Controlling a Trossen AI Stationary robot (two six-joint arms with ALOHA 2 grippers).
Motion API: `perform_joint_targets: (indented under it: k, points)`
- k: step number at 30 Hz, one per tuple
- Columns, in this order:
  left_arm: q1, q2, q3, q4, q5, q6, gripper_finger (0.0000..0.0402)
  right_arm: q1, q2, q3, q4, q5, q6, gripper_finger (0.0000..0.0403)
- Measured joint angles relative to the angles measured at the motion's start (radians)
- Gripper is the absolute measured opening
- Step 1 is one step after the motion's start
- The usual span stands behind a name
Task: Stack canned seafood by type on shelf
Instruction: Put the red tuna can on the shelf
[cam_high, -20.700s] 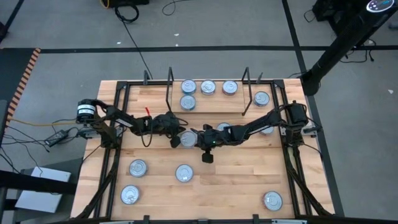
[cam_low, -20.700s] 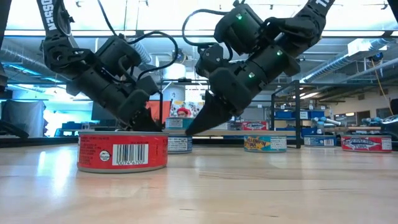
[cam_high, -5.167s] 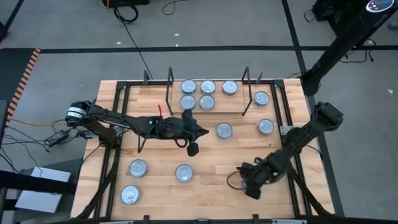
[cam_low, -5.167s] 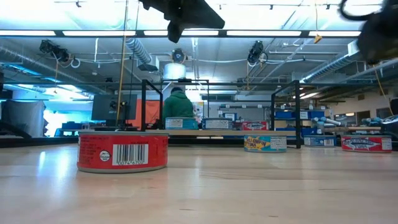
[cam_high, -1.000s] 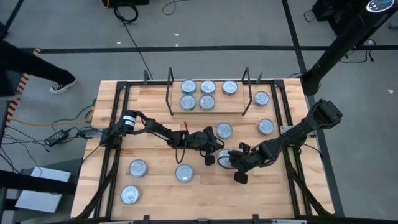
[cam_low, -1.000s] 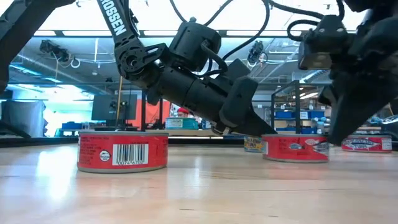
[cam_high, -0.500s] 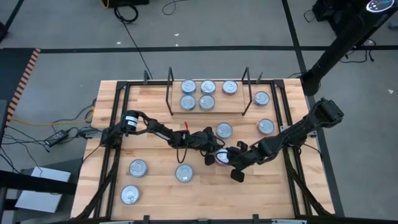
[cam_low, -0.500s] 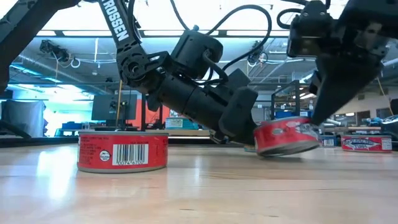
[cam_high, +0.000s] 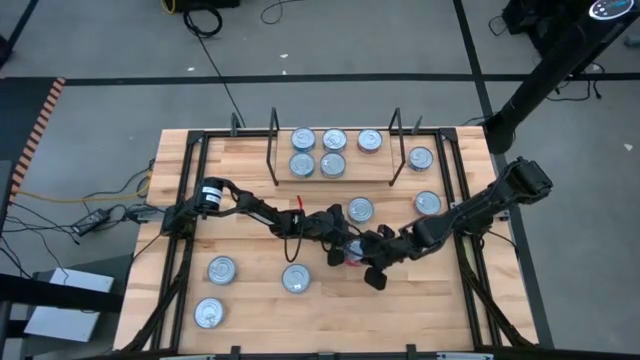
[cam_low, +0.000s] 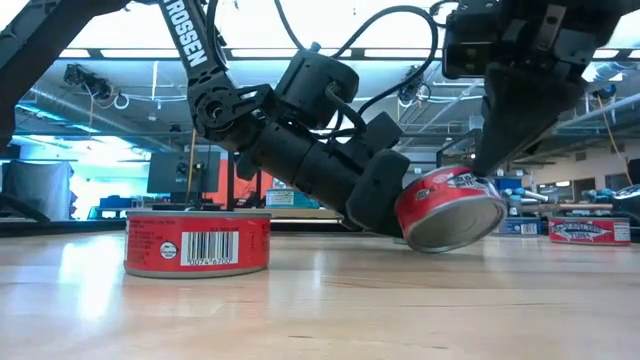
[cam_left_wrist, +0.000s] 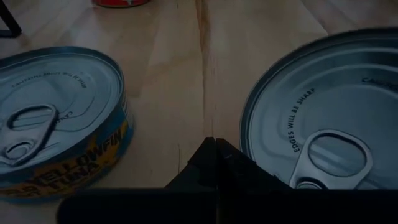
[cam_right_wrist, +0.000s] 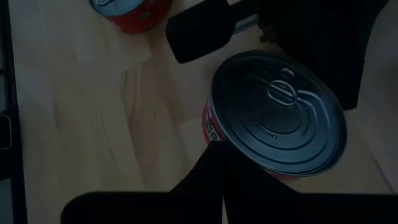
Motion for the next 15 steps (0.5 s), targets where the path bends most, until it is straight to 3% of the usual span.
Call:
perform_joint_targets:
  k: [15]
  points:
    - [-0.001,0.0,0.0,0.01,0.032,0.006,0.0001,-0.051,-0.048,0.001,-0.004,-0.029,0.111,0.0003]
